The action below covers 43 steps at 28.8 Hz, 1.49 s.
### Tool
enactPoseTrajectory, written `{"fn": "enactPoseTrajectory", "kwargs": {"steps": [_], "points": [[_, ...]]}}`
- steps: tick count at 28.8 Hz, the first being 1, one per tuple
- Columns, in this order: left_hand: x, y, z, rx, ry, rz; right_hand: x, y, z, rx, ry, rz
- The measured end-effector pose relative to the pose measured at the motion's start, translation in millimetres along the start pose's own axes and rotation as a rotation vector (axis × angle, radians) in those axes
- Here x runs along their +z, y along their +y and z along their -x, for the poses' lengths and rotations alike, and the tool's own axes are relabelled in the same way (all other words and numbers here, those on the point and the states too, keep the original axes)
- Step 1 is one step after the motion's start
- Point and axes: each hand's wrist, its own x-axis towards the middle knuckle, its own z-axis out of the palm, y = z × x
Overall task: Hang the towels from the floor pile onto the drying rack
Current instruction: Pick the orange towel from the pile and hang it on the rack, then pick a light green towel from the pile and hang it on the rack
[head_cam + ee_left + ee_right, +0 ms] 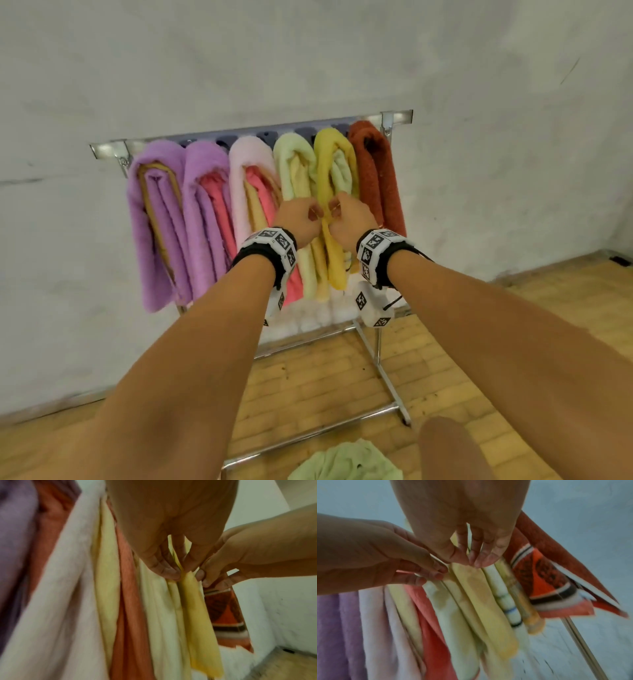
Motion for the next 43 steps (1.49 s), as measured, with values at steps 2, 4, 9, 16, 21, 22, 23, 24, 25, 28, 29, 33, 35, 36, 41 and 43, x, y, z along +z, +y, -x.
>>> {"fn": "enactPoseTrajectory", "kwargs": {"steps": [2, 4, 9, 16, 21, 22, 23, 24, 25, 28, 29, 33, 35, 36, 41, 43], "points": [[30, -20, 10, -0.016, -0.043, 0.011, 29, 27, 9, 0.063, -0.003, 0.045], [60, -40, 16, -0.050, -0.098, 0.024, 56, 54, 16, 0.119, -0.031, 0.096], [140, -90, 29, -0.117, -0.234, 0.040, 130, 122, 34, 0.259, -0.189, 0.167], [278, -156, 86, -0.290, -0.452, 0.111, 232, 223, 84, 0.422, -0.400, 0.158], [357, -207, 135, -0.376, -0.576, 0.119, 298, 279, 127, 0.551, -0.514, 0.145], [370, -216, 145, -0.393, -0.598, 0.115, 310, 288, 135, 0.571, -0.531, 0.148], [387, -226, 155, -0.402, -0.629, 0.110, 325, 299, 143, 0.590, -0.557, 0.149], [404, -237, 166, -0.412, -0.660, 0.104, 341, 310, 152, 0.608, -0.599, 0.156], [420, -246, 178, -0.431, -0.698, 0.090, 355, 319, 163, 0.621, -0.642, 0.165], [466, -271, 215, -0.540, -0.785, 0.067, 390, 345, 190, 0.658, -0.735, 0.196], [478, -279, 225, -0.575, -0.800, 0.076, 399, 355, 197, 0.674, -0.746, 0.196], [521, -309, 264, -0.665, -0.846, 0.097, 433, 389, 220, 0.711, -0.807, 0.216], [541, -318, 282, -0.685, -0.869, 0.092, 449, 405, 231, 0.698, -0.852, 0.253], [549, -321, 289, -0.696, -0.890, 0.093, 456, 411, 237, 0.683, -0.890, 0.283], [570, -323, 314, -0.658, -1.077, 0.010, 474, 431, 267, 0.673, -1.081, 0.412], [573, -320, 316, -0.629, -1.102, -0.034, 475, 435, 273, 0.689, -1.125, 0.417]]}}
